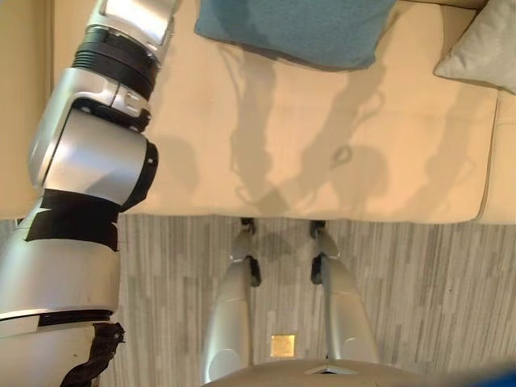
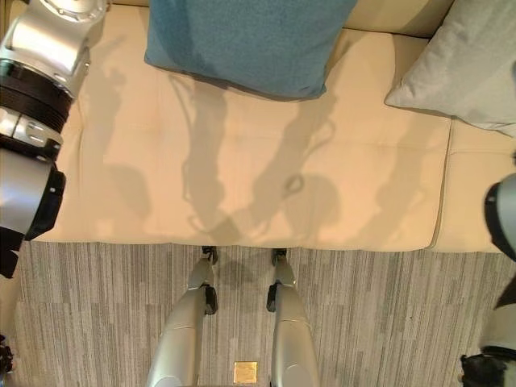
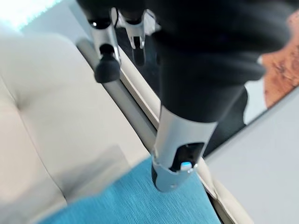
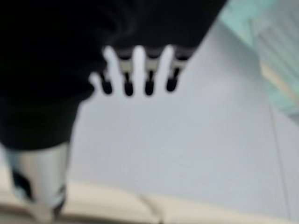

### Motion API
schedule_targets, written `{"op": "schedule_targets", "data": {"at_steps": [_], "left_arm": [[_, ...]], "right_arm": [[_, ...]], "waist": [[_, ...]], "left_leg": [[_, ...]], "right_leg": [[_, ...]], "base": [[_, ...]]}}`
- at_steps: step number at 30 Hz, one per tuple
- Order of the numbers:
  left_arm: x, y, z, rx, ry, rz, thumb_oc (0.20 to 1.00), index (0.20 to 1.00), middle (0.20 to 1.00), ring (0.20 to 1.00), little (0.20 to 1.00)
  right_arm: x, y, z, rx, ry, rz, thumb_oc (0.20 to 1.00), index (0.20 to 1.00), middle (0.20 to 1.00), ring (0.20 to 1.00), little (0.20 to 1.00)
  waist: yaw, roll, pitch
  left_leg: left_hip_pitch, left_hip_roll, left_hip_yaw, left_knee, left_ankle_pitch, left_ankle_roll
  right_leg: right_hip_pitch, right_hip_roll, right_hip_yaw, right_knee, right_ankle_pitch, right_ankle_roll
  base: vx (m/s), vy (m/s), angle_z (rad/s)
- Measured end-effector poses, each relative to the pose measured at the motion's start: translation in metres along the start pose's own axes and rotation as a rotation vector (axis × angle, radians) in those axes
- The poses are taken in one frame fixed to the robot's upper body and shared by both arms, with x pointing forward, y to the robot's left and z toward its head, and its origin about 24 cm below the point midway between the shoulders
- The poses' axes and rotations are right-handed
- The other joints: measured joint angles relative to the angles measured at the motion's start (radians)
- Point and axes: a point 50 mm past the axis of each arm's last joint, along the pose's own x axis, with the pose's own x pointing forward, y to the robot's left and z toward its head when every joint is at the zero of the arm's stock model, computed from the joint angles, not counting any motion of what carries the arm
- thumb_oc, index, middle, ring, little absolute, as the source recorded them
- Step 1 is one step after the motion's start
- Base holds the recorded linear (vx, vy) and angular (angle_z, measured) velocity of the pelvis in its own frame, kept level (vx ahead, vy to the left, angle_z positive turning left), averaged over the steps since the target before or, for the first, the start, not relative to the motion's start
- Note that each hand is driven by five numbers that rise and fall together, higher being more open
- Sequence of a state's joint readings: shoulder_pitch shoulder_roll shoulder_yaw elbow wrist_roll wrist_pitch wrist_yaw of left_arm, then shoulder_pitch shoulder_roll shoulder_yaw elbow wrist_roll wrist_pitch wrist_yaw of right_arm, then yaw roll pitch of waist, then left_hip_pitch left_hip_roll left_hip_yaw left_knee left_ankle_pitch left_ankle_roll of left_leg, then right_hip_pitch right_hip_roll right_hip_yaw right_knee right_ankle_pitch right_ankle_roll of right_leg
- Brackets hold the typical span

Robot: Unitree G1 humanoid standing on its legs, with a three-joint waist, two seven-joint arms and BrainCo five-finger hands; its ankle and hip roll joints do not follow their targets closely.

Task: Pick up all the scattered cushions and arrange them neatly on the sofa.

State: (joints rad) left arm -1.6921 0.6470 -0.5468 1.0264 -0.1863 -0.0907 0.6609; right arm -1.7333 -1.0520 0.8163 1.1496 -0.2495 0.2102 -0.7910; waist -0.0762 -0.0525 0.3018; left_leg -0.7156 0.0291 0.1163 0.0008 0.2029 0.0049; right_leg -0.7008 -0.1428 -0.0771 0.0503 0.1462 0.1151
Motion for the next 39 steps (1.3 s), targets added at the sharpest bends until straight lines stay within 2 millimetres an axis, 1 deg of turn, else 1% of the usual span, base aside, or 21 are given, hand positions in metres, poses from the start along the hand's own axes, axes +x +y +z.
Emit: {"op": "schedule_targets", "data": {"at_steps": [4, 7, 8, 10, 13, 14, 16, 19, 20, 21, 24, 26, 27, 28, 29, 31, 32, 35, 37, 38, 39], "left_arm": [[0.006, 0.036, -0.020, 0.042, 0.000, 0.060, 1.000, 1.000, 1.000, 1.000, 1.000], [-0.010, 0.056, -0.050, 0.073, 0.002, 0.044, 1.000, 1.000, 1.000, 1.000, 1.000], [-0.019, 0.063, -0.064, 0.094, 0.016, 0.039, 1.000, 1.000, 1.000, 1.000, 1.000], [-0.047, 0.085, -0.099, 0.113, 0.069, 0.018, 1.000, 1.000, 1.000, 1.000, 1.000], [-0.087, 0.103, -0.138, 0.130, 0.172, -0.015, 1.000, 1.000, 1.000, 1.000, 1.000], [-0.137, 0.128, -0.164, 0.137, 0.254, -0.073, 1.000, 1.000, 1.000, 1.000, 1.000], [-0.192, 0.153, -0.196, 0.207, 0.412, -0.129, 1.000, 1.000, 1.000, 1.000, 1.000], [-0.253, 0.163, -0.222, 0.229, 0.608, -0.186, 1.000, 1.000, 1.000, 1.000, 1.000], [-0.309, 0.172, -0.236, 0.234, 0.781, -0.218, 1.000, 1.000, 1.000, 1.000, 1.000], [-0.330, 0.174, -0.242, 0.253, 0.861, -0.249, 1.000, 1.000, 1.000, 1.000, 1.000], [-0.395, 0.199, -0.250, 0.392, 1.074, -0.397, 1.000, 1.000, 1.000, 1.000, 1.000], [-0.440, 0.212, -0.256, 0.454, 1.247, -0.456, 1.000, 1.000, 1.000, 1.000, 1.000], [-0.478, 0.211, -0.254, 0.498, 1.371, -0.580, 1.000, 1.000, 1.000, 1.000, 1.000], [-0.495, 0.213, -0.249, 0.502, 1.416, -0.619, 1.000, 1.000, 1.000, 1.000, 1.000], [-0.522, 0.213, -0.245, 0.521, 1.503, -0.670, 1.000, 1.000, 1.000, 1.000, 1.000], [-0.549, 0.210, -0.238, 0.539, 1.611, -0.724, 1.000, 1.000, 1.000, 1.000, 1.000], [-0.573, 0.211, -0.228, 0.553, 1.691, -0.808, 1.000, 1.000, 1.000, 1.000, 1.000], [-0.589, 0.213, -0.219, 0.565, 1.742, -0.872, 1.000, 1.000, 1.000, 1.000, 1.000], [-0.591, 0.214, -0.219, 0.577, 1.756, -0.887, 1.000, 1.000, 1.000, 1.000, 1.000], [-0.597, 0.216, -0.215, 0.602, 1.757, -0.960, 1.000, 1.000, 1.000, 1.000, 1.000], [-0.598, 0.215, -0.215, 0.599, 1.758, -0.976, 1.000, 1.000, 1.000, 1.000, 1.000]], "right_arm": [[-0.002, -0.009, -0.001, 0.143, -0.031, -0.028, 1.000, 1.000, 1.000, 1.000, 1.000], [-0.031, 0.006, -0.016, 0.207, -0.064, 0.045, 1.000, 1.000, 1.000, 1.000, 1.000], [-0.045, 0.014, -0.028, 0.201, -0.061, 0.084, 1.000, 1.000, 1.000, 1.000, 1.000], [-0.094, 0.033, -0.074, 0.162, -0.017, 0.241, 1.000, 1.000, 1.000, 1.000, 1.000], [-0.146, 0.045, -0.122, 0.110, 0.093, 0.391, 1.000, 1.000, 1.000, 1.000, 1.000], [-0.197, 0.040, -0.156, 0.096, 0.159, 0.532, 1.000, 1.000, 1.000, 1.000, 1.000], [-0.243, 0.032, -0.187, 0.025, 0.212, 0.690, 1.000, 1.000, 1.000, 1.000, 1.000], [-0.296, 0.032, -0.205, 0.009, 0.312, 0.855, 1.000, 1.000, 1.000, 1.000, 1.000], [-0.345, 0.029, -0.215, 0.008, 0.385, 1.016, 1.000, 1.000, 1.000, 1.000, 1.000], [-0.362, 0.025, -0.223, -0.030, 0.403, 1.091, 1.000, 1.000, 1.000, 1.000, 1.000], [-0.405, 0.014, -0.238, -0.083, 0.481, 1.257, 1.000, 1.000, 1.000, 1.000, 1.000], [-0.443, 0.009, -0.239, -0.082, 0.577, 1.379, 1.000, 1.000, 1.000, 1.000, 1.000], [-0.471, 0.003, -0.235, -0.081, 0.619, 1.489, 1.000, 1.000, 1.000, 1.000, 1.000], [-0.485, -0.004, -0.237, -0.096, 0.631, 1.544, 1.000, 1.000, 1.000, 1.000, 1.000], [-0.510, -0.011, -0.233, -0.115, 0.664, 1.634, 1.000, 1.000, 1.000, 1.000, 1.000], [-0.536, -0.020, -0.225, -0.119, 0.686, 1.748, 1.000, 1.000, 1.000, 1.000, 1.000], [-0.566, -0.039, -0.219, -0.130, 0.725, 1.866, 1.000, 1.000, 1.000, 1.000, 1.000], [-0.591, -0.063, -0.218, -0.158, 0.813, 1.971, 1.000, 1.000, 1.000, 1.000, 1.000], [-0.597, -0.069, -0.219, -0.177, 0.838, 1.999, 1.000, 1.000, 1.000, 1.000, 1.000], [-0.609, -0.083, -0.220, -0.215, 0.877, 2.050, 1.000, 1.000, 1.000, 1.000, 1.000], [-0.613, -0.088, -0.219, -0.220, 0.888, 2.069, 1.000, 1.000, 1.000, 1.000, 1.000]], "waist": [[-0.007, -0.001, 0.000], [-0.016, -0.002, -0.001], [-0.017, -0.005, -0.003], [-0.015, -0.011, -0.012], [-0.014, -0.014, -0.026], [-0.015, -0.021, -0.040], [-0.019, -0.021, -0.042], [-0.015, -0.025, -0.107], [-0.014, -0.028, -0.141], [-0.014, -0.025, -0.159], [-0.004, -0.019, -0.197], [0.001, -0.017, -0.205], [0.003, -0.012, -0.225], [0.005, -0.010, -0.230], [0.007, -0.009, -0.236], [0.007, -0.009, -0.249], [0.006, -0.010, -0.257], [0.008, -0.013, -0.273], [0.009, -0.018, -0.279], [0.009, -0.021, -0.305], [0.009, -0.021, -0.314]], "left_leg": [[0.048, 0.000, 0.014, -0.017, 0.000, 0.000], [0.125, 0.000, 0.016, -0.042, 0.000, 0.000], [0.154, -0.001, 0.019, -0.054, -0.001, -0.001], [0.219, -0.003, 0.021, -0.075, -0.007, -0.008], [0.271, -0.005, 0.025, -0.089, -0.017, -0.017], [0.303, -0.004, 0.031, -0.090, -0.032, -0.020], [0.354, -0.005, 0.039, -0.090, -0.046, -0.019], [0.379, 0.000, 0.040, -0.091, -0.071, -0.028], [0.434, -0.002, 0.038, -0.092, -0.085, -0.031], [0.441, 0.000, 0.036, -0.092, -0.089, -0.031], [0.457, -0.001, 0.035, -0.091, -0.092, -0.030], [0.500, -0.007, 0.036, -0.092, -0.095, -0.026], [0.519, -0.006, 0.037, -0.092, -0.104, -0.028], [0.522, -0.004, 0.037, -0.092, -0.105, -0.028], [0.538, -0.010, 0.038, -0.092, -0.105, -0.028], [0.555, -0.009, 0.039, -0.092, -0.108, -0.027], [0.576, -0.010, 0.041, -0.092, -0.111, -0.026], [0.601, -0.007, 0.049, -0.096, -0.117, -0.019], [0.619, -0.004, 0.059, -0.097, -0.121, -0.020], [0.635, -0.008, 0.073, -0.097, -0.126, -0.018], [0.638, -0.004, 0.073, -0.097, -0.127, -0.018]], "right_leg": [[0.038, 0.001, 0.010, -0.005, 0.001, 0.000], [0.110, 0.002, 0.009, -0.025, 0.000, 0.000], [0.136, 0.002, 0.009, -0.035, -0.001, 0.002], [0.199, 0.002, 0.009, -0.051, -0.010, 0.005], [0.245, 0.001, 0.011, -0.063, -0.017, 0.011], [0.281, 0.002, 0.011, -0.079, -0.018, 0.011], [0.339, 0.001, 0.013, -0.101, -0.019, 0.011], [0.372, 0.002, 0.013, -0.124, -0.021, 0.011], [0.438, 0.002, 0.012, -0.141, -0.032, 0.016], [0.447, 0.002, 0.011, -0.141, -0.037, 0.014], [0.464, 0.001, 0.009, -0.141, -0.044, 0.015], [0.505, 0.000, 0.010, -0.141, -0.045, 0.015], [0.524, -0.002, 0.010, -0.145, -0.053, 0.016], [0.526, -0.004, 0.010, -0.145, -0.060, 0.021], [0.542, -0.004, 0.010, -0.144, -0.061, 0.021], [0.557, -0.004, 0.012, -0.145, -0.062, 0.019], [0.573, -0.003, 0.012, -0.145, -0.065, 0.017], [0.593, -0.005, 0.017, -0.145, -0.066, 0.016], [0.604, -0.004, 0.026, -0.145, -0.066, 0.015], [0.613, -0.004, 0.041, -0.145, -0.068, 0.012], [0.616, -0.004, 0.040, -0.145, -0.068, 0.012]], "base": [[0.04, 0.016, -0.07], [0.05, 0.010, -0.02], [0.07, 0.011, -0.05], [0.08, 0.020, -0.04], [0.05, 0.026, -0.07], [0.07, 0.023, -0.12], [0.06, 0.015, -0.11], [0.05, 0.014, -0.02], [0.01, 0.024, 0.04], [-0.01, 0.015, 0.09], [-0.01, 0.018, 0.02], [-0.03, 0.032, -0.01], [-0.04, 0.031, -0.02], [-0.03, 0.037, 0.01], [-0.02, 0.038, -0.01], [-0.01, 0.013, -0.02], [-0.01, 0.021, -0.06], [-0.02, 0.041, -0.06], [-0.06, 0.077, -0.19], [-0.08, 0.091, -0.22], [-0.07, 0.068, -0.17]]}}
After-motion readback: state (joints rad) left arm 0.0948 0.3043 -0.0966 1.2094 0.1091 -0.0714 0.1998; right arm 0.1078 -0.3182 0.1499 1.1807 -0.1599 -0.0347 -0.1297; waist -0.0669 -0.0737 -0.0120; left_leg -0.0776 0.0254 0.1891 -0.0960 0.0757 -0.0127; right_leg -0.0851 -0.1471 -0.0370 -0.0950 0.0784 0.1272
